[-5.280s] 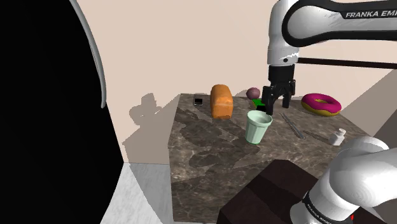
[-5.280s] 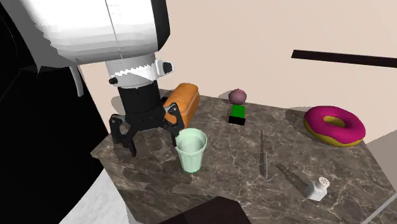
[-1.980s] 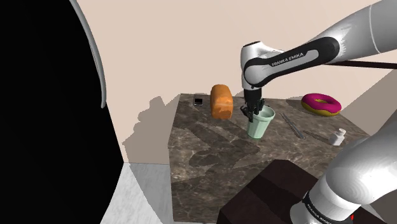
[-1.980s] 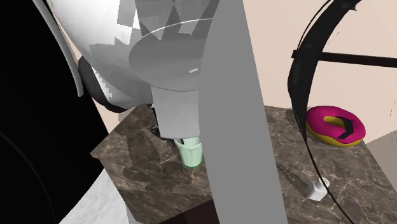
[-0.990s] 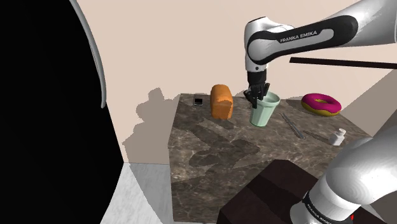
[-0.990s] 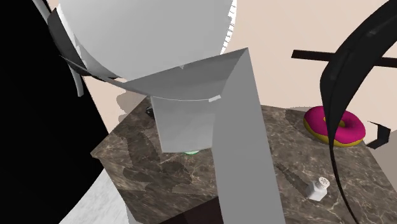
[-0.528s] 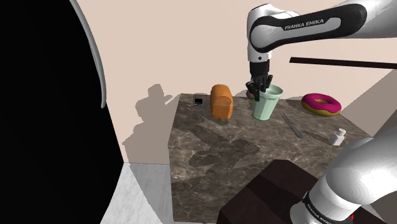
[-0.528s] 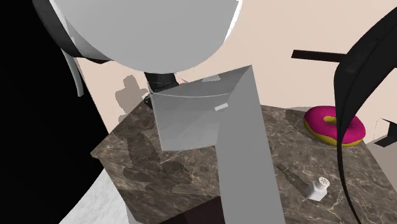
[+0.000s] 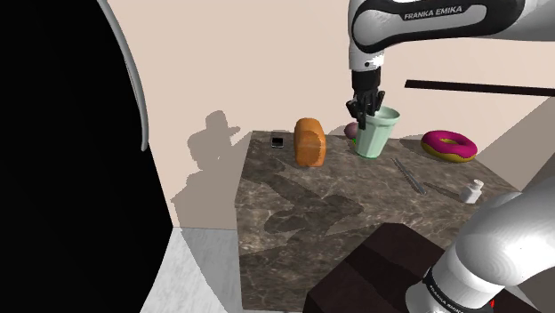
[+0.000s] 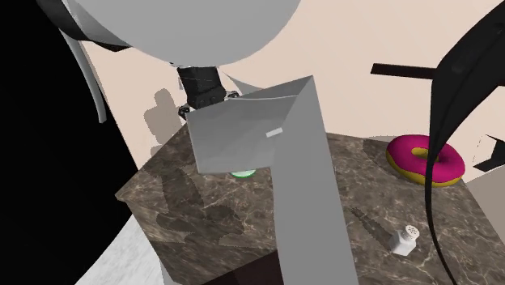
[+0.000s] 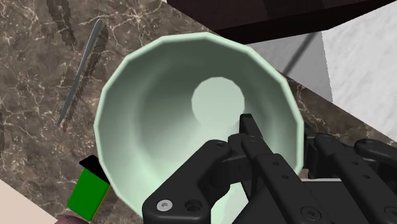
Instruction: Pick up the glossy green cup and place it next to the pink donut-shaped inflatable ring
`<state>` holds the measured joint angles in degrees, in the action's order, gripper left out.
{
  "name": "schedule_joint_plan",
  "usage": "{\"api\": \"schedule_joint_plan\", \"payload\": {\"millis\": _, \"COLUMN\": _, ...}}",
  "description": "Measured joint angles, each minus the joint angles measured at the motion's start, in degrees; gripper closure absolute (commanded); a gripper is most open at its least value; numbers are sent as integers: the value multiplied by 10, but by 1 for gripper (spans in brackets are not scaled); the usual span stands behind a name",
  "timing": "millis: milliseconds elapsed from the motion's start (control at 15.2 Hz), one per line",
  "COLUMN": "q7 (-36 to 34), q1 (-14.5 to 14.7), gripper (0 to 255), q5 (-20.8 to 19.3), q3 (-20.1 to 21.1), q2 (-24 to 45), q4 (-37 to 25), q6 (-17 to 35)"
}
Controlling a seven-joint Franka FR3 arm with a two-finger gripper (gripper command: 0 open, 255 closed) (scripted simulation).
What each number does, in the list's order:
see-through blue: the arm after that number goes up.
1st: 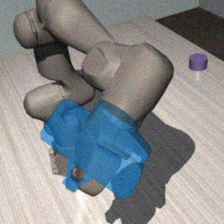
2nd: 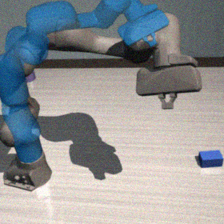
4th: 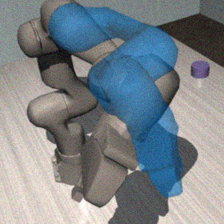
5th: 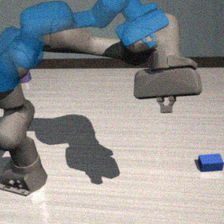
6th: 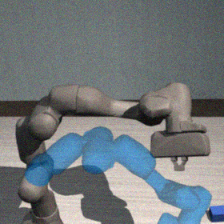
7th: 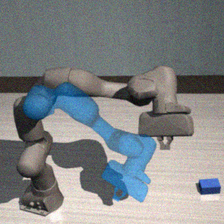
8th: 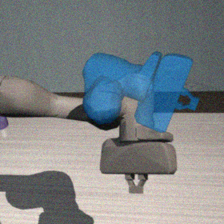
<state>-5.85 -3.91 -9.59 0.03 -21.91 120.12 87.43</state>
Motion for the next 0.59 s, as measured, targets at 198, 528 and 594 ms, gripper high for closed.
{"api": "schedule_joint_plan", "payload": {"millis": 198, "q7": 4, "q1": 0, "gripper": 255, "q5": 0, "q3": 0, "q2": 0, "q4": -21, "q6": -21}}
{"api": "schedule_joint_plan", "payload": {"millis": 528, "q7": 32, "q1": -11, "gripper": 255, "q5": -12, "q3": -18, "q2": -14, "q4": -26, "q6": -35}}
{"api": "schedule_joint_plan", "payload": {"millis": 594, "q7": 44, "q1": -15, "gripper": 255, "q5": -18, "q3": -25, "q2": -14, "q4": -28, "q6": -35}}
